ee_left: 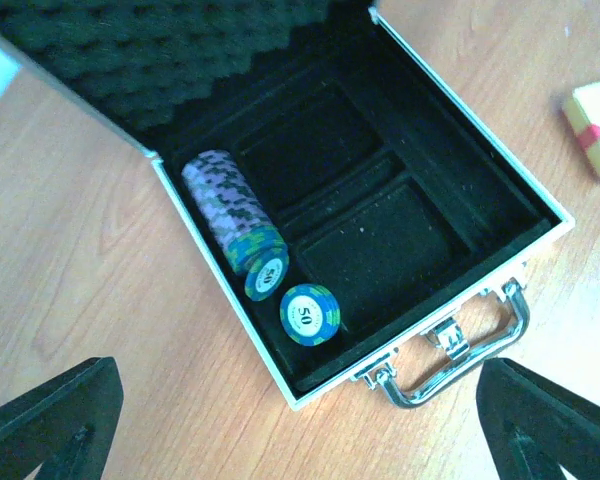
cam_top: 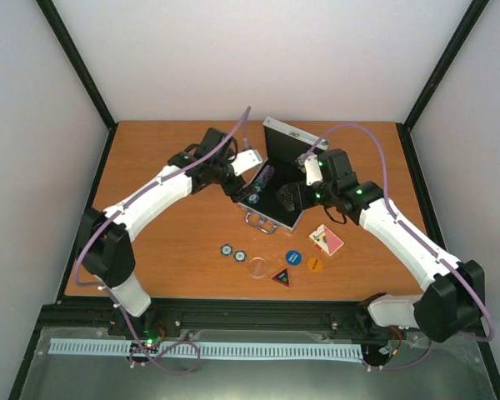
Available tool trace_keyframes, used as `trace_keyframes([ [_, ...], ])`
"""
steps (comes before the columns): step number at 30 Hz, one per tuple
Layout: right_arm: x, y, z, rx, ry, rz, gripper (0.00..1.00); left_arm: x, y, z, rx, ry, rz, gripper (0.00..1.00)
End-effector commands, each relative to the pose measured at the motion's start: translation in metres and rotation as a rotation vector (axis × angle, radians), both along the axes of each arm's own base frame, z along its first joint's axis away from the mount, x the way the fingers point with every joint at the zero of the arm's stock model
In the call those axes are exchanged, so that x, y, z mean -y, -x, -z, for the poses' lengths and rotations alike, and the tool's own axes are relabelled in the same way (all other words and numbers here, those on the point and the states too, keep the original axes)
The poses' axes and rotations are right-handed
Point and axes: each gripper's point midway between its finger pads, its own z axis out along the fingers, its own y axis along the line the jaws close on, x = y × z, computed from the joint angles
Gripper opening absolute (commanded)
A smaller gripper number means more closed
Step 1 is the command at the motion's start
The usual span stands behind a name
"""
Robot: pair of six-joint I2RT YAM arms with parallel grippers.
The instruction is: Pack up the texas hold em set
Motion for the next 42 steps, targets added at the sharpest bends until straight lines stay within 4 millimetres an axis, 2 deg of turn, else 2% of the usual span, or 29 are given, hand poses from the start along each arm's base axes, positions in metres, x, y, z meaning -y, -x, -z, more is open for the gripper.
trace_keyframes([
  [1, -0.012, -0.004, 0.004, -0.025, -0.075, -0.012, 1.0, -0.017, -0.013, -0.056, 0.07, 0.174, -0.16, 1.0],
  [3, -0.017, -0.004, 0.011, -0.056, -0.094, -0.019, 1.0, -0.033, -0.015, -0.067, 0.062, 0.22, -0.241, 1.0],
  [6, -0.028, -0.005, 0.01, -0.079, -0.171, -0.034, 1.0, -0.056, -0.015, -0.075, 0.039, 0.255, -0.358, 1.0],
  [10, -0.045, -0.011, 0.009, -0.117, -0.289, -0.036, 1.0, -0.079, -0.007, -0.074, 0.018, 0.25, -0.474, 1.0],
  [18, -0.08, -0.028, 0.042, -0.245, -0.374, 0.009, 1.0, -0.128, 0.01, -0.054, 0.041, 0.185, -0.715, 1.0],
  [22, -0.101, -0.036, 0.058, -0.282, -0.352, 0.018, 1.0, -0.149, 0.02, -0.061, 0.104, 0.201, -0.797, 1.0],
  [25, -0.105, -0.045, 0.067, -0.28, -0.319, 0.067, 0.99, -0.162, 0.027, -0.076, 0.149, 0.219, -0.844, 1.0],
  [28, -0.1, -0.053, 0.077, -0.282, -0.261, 0.124, 0.94, -0.166, 0.033, -0.082, 0.156, 0.224, -0.847, 1.0],
  [33, -0.093, -0.059, 0.091, -0.318, -0.207, 0.215, 0.58, -0.164, 0.04, -0.077, 0.13, 0.234, -0.832, 1.0],
  [37, -0.092, -0.067, 0.1, -0.315, -0.139, 0.263, 0.55, -0.163, 0.043, -0.076, 0.123, 0.235, -0.818, 1.0],
  [42, -0.085, -0.07, 0.112, -0.204, 0.143, 0.289, 0.58, -0.161, 0.047, -0.078, 0.114, 0.248, -0.805, 1.0],
])
